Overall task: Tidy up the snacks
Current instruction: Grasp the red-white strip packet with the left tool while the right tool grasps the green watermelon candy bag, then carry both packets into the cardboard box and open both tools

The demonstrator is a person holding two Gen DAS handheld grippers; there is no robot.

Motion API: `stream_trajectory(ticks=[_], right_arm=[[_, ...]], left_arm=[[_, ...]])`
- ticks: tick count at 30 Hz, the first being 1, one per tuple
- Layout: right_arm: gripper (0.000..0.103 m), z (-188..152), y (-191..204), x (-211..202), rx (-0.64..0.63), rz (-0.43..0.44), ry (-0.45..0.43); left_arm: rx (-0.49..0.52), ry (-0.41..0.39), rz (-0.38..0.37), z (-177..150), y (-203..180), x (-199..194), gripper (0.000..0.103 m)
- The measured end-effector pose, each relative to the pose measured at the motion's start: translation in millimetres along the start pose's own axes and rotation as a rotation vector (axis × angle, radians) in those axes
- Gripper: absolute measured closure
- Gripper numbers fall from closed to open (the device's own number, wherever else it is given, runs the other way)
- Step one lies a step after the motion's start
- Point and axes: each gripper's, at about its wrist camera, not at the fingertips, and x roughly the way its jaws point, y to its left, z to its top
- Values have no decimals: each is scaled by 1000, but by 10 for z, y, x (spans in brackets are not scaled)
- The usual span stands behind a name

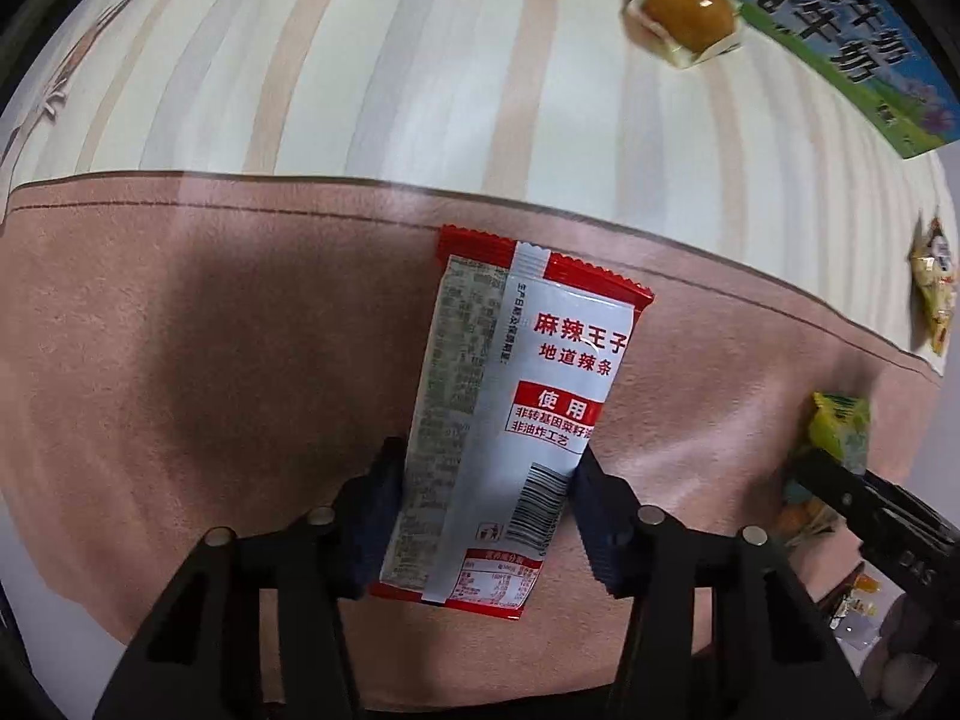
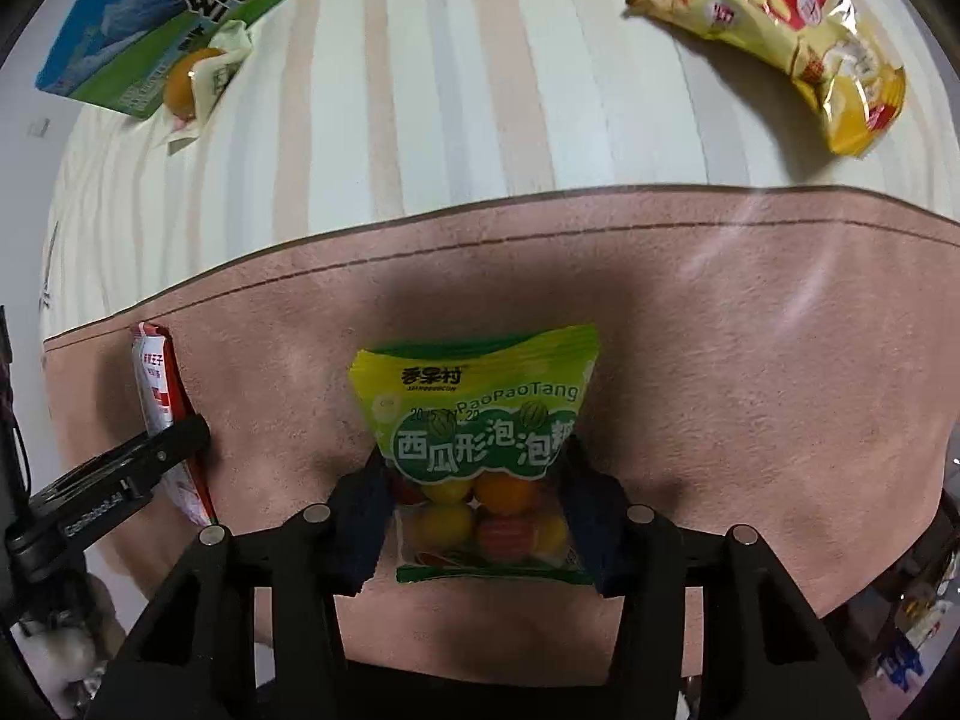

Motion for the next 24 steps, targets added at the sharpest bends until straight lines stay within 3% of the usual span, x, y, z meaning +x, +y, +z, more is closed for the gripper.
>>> stream_trajectory(ticks=[4, 8, 11, 13, 16, 18, 21, 24], right_arm=[[51, -116, 18, -152, -10, 28, -26], [51, -2, 144, -515, -18, 104, -67], [51, 113, 207, -902, -32, 156, -124], [51, 261, 242, -1251, -48, 185, -188], [51, 536, 158, -1724, -58, 219, -263], [51, 756, 162, -2000, -55, 244, -317], [51, 1227, 111, -2356, -64, 228, -393], [51, 1811, 208, -2502, -74, 183, -430]], left_arm=[[0, -16, -45, -22, -78, -211, 55], [16, -64, -150, 88, -335, -665, 55], [50, -133, -249, 292, -556, -1129, 55], [84, -172, -298, 598, -649, -1398, 55], [126, -233, -379, 1006, -860, -1870, 55], [152, -269, -395, 1238, -944, -2115, 55], [176, -310, -371, 1616, -981, -2308, 55], [167, -290, -343, 2057, -1077, -2260, 55]])
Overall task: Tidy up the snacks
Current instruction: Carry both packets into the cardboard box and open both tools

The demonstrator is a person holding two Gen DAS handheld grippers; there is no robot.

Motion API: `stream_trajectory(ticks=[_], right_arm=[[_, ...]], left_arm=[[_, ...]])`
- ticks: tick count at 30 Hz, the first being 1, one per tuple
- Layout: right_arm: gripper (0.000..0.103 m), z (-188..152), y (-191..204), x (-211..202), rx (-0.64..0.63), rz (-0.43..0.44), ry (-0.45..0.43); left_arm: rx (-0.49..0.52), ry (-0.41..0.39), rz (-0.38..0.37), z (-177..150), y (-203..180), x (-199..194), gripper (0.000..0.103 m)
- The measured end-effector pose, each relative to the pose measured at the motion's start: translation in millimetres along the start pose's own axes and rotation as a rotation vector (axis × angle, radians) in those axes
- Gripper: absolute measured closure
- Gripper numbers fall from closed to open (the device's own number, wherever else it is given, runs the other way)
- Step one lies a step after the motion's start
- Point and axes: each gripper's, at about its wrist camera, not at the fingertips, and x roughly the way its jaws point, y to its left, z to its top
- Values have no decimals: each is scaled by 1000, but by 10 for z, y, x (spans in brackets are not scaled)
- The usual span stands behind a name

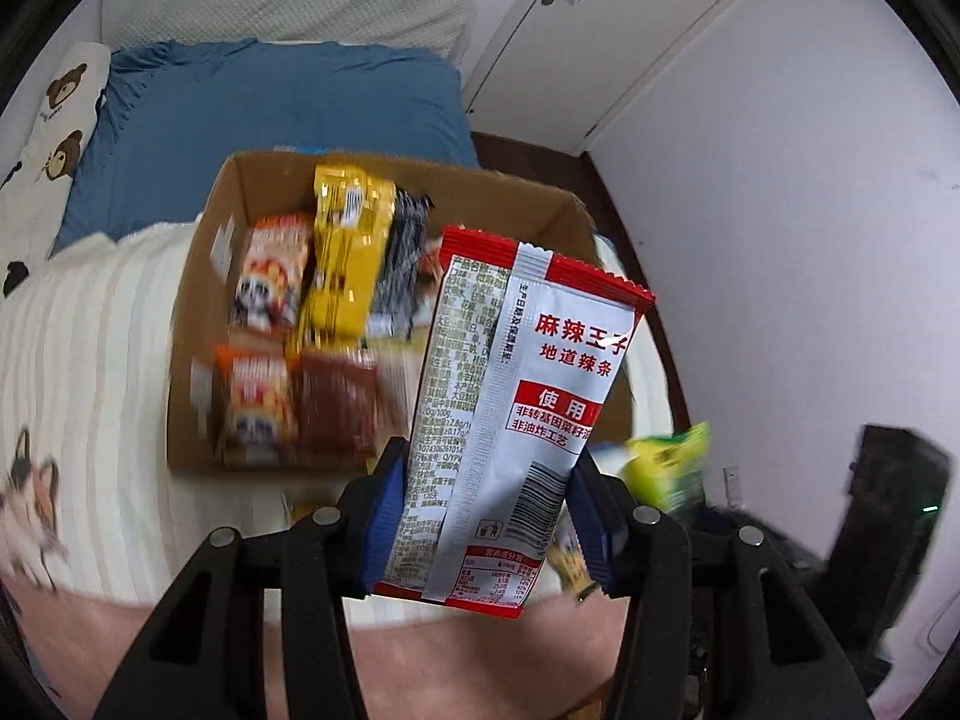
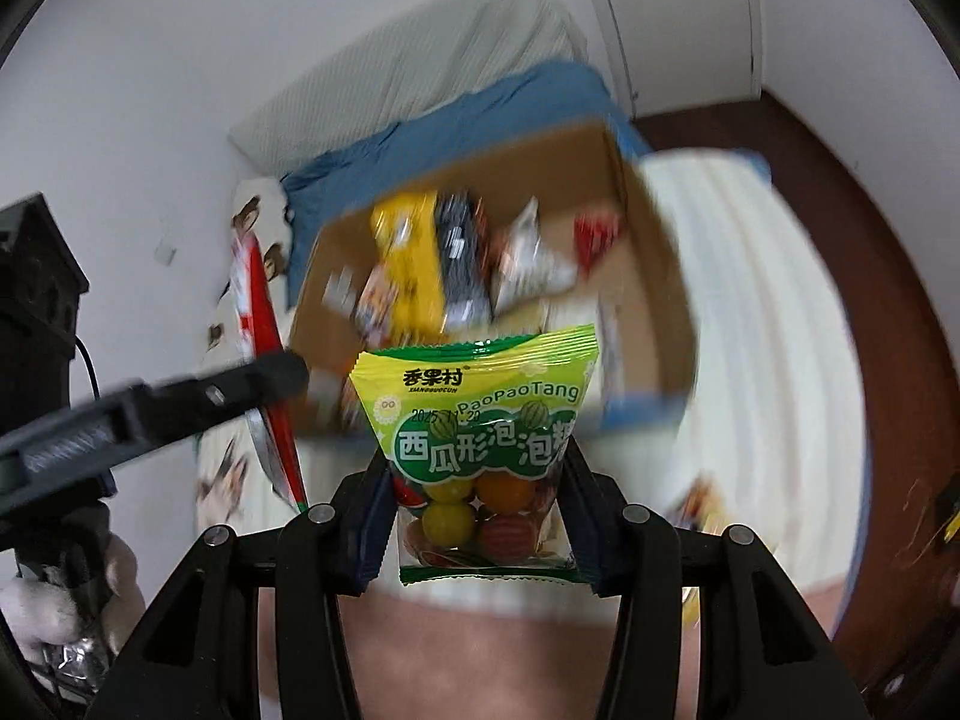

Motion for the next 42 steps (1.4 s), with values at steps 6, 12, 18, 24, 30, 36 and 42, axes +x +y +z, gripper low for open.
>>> stream_trajectory(ticks=[6, 12, 18, 24, 30, 36, 42], right_arm=[[51, 966, -146, 567, -44, -119, 55], [51, 1281, -286, 1263, -64, -221, 146], [29, 1370, -436, 1872, -67, -304, 265], [12, 1432, -472, 1982, -59, -296, 262], [11, 1401, -479, 1916, -48, -283, 260], [9, 1264, -419, 1782, -61, -289, 265], [9, 1197, -318, 1506, -77, -280, 224]], left_arm=[[-47, 87, 71, 599, 206, 605, 55], [-75, 158, 121, 874, 461, 1148, 55], [-103, 230, 146, 911, 673, 1476, 52], [-113, 225, 160, 886, 817, 1515, 15], [-94, 189, 196, 924, 859, 1363, 10], [-58, 159, 228, 851, 807, 1152, 10], [-33, 98, 247, 752, 742, 902, 10]])
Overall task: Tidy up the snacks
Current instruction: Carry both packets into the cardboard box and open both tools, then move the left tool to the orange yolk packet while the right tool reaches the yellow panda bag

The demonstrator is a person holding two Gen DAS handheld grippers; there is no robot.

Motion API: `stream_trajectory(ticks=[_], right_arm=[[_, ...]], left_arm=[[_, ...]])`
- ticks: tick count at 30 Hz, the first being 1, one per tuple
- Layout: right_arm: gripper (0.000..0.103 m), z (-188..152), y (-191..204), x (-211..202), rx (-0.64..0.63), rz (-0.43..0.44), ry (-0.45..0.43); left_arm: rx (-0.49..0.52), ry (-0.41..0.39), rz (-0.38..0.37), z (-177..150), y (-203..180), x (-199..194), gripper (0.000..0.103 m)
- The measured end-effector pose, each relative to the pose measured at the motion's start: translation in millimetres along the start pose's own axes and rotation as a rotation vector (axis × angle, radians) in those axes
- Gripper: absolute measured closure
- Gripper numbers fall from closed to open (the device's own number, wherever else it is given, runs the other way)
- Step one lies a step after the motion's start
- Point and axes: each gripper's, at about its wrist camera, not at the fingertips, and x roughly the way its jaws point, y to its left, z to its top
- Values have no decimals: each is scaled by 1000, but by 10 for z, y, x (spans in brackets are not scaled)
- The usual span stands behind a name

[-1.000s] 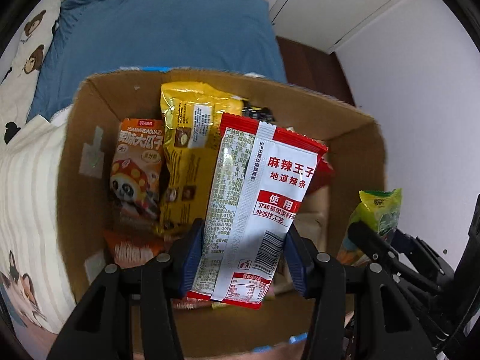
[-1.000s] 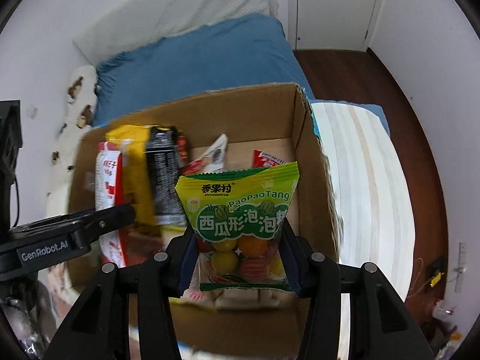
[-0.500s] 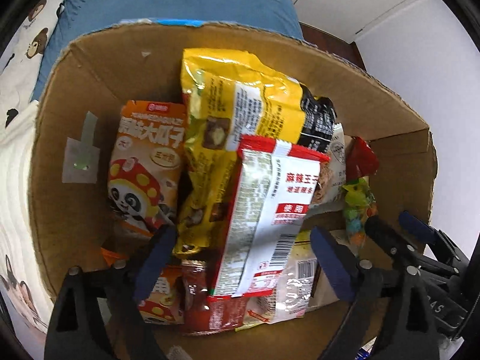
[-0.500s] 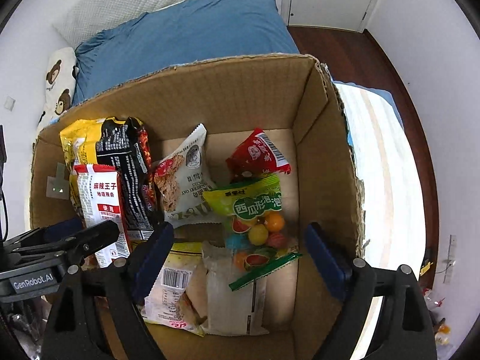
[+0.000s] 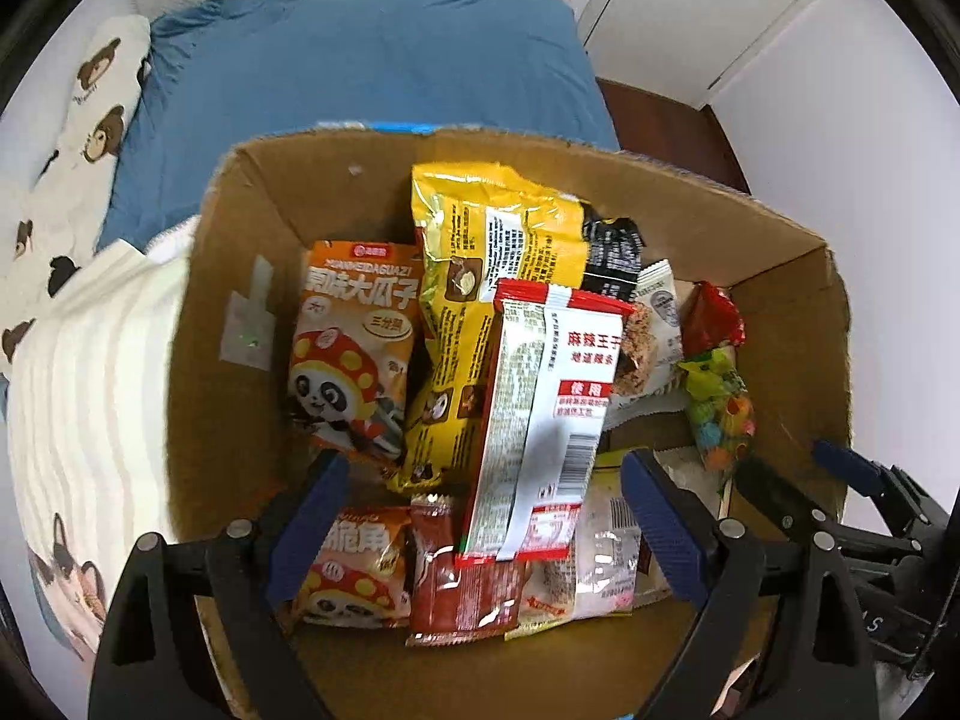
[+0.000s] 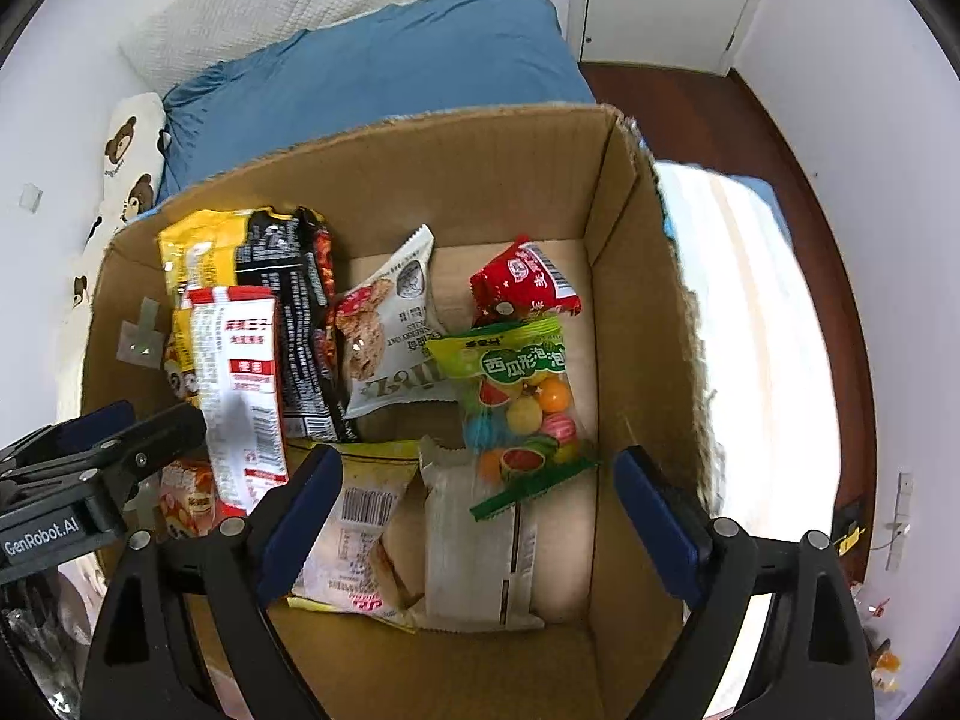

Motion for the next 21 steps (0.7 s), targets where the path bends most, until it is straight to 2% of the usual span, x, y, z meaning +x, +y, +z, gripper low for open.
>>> stream_trajectory(ticks=[6, 11, 21], right_arm=[[9, -214, 28, -330, -2, -10, -72], [9, -448, 44, -657, -15, 2, -134], [9, -1106, 95, -1339, -35, 32, -278]], left_arm=[[0, -79, -6, -245, 27, -285, 10], [27, -176, 28, -516, -12, -549, 10], [70, -350, 67, -1199, -105, -1063, 10]])
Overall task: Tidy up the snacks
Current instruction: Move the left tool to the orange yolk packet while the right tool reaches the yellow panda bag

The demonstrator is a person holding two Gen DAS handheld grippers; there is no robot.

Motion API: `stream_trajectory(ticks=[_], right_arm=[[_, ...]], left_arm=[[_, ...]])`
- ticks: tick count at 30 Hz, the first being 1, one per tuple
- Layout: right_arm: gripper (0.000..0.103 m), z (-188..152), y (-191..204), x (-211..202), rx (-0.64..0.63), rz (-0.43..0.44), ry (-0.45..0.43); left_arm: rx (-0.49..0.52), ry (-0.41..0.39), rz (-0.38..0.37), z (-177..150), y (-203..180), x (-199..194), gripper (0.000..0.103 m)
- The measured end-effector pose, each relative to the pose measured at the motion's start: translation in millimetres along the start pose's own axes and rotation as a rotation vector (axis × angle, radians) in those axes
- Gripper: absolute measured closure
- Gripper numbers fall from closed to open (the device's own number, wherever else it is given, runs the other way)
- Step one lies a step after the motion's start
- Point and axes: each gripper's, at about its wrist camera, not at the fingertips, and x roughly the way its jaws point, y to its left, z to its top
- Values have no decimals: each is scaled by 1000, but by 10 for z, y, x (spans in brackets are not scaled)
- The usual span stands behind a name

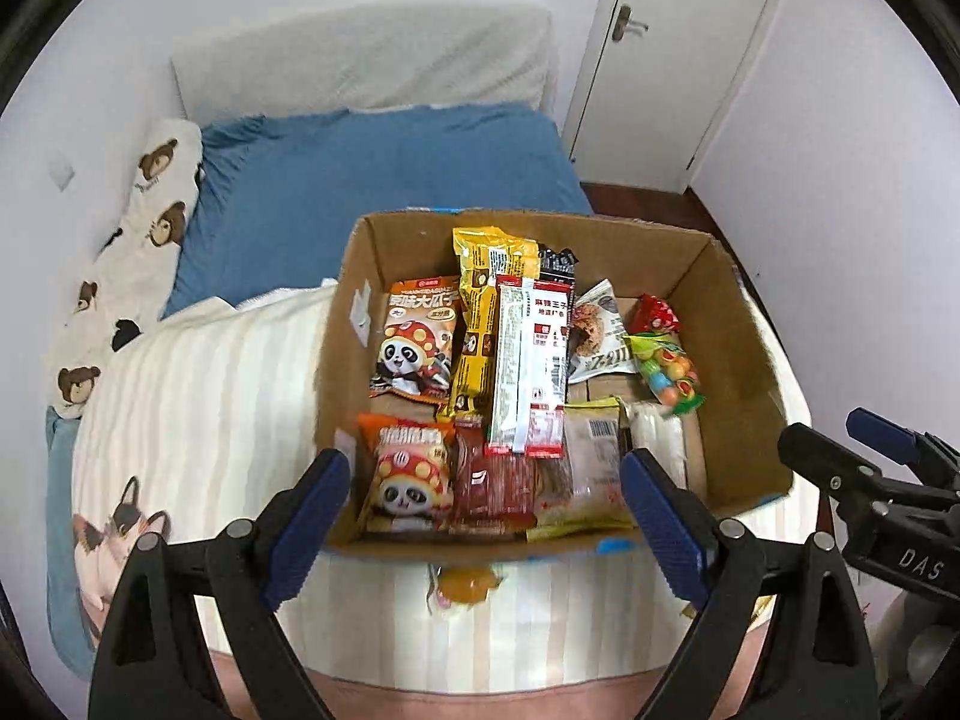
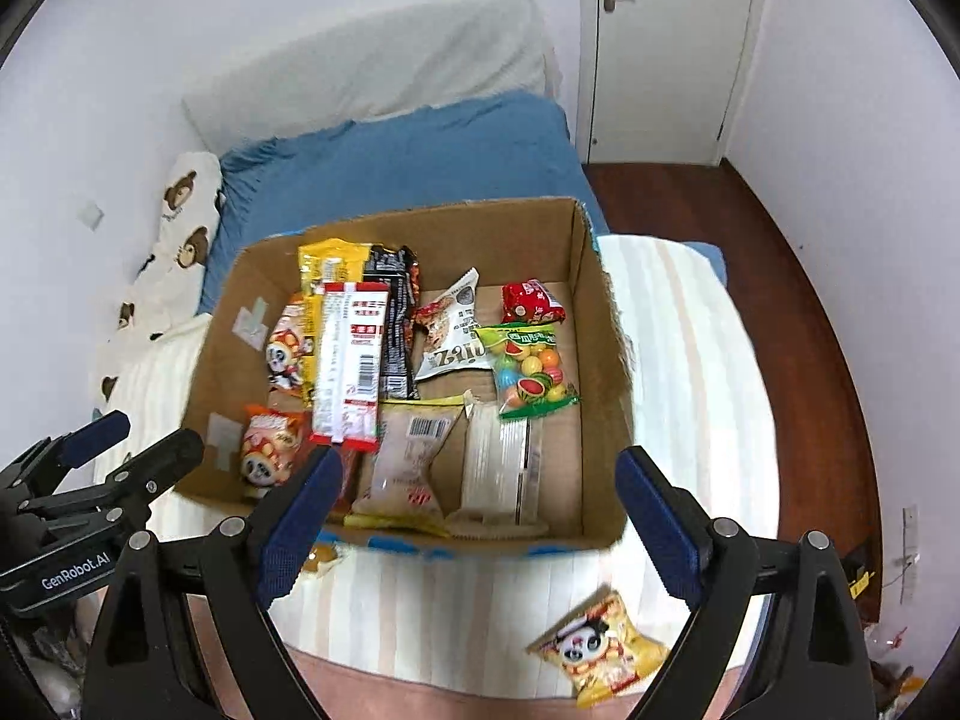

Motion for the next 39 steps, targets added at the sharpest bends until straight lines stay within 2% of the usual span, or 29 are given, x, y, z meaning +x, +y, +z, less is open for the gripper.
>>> stream_trajectory(ticks=[8, 13, 19, 24, 27, 28, 33, 36, 39], right_arm=[[9, -369, 21, -602, -9, 11, -95], [9, -558, 42, -916, -5, 20, -142], [9, -713, 46, -1152, 18, 61, -162], [9, -889, 22, -1218, 48, 88, -155], [5, -1004, -64, -1097, 95, 114, -109], [3, -1044, -123, -1018, 122, 126, -86], [2, -1354, -682, -400, 384, 160, 36], [2, -1511, -981, 48, 509, 126, 112], [2, -1585, -1159, 401, 516, 36, 153]], left_arm=[[14, -109, 25, -318, -55, -530, 10], [17, -142, 21, -470, -82, -753, 10], [30, -191, 39, -594, -120, -1004, 10], [16, -199, 40, -734, -121, -1063, 10], [-12, -172, 18, -836, -65, -991, 9], [-18, -152, 10, -868, -39, -922, 3], [-28, -37, 15, -1031, 46, -502, 0], [-53, 7, 42, -1137, 124, -247, 0], [-71, 61, 62, -1211, 215, -11, 0]])
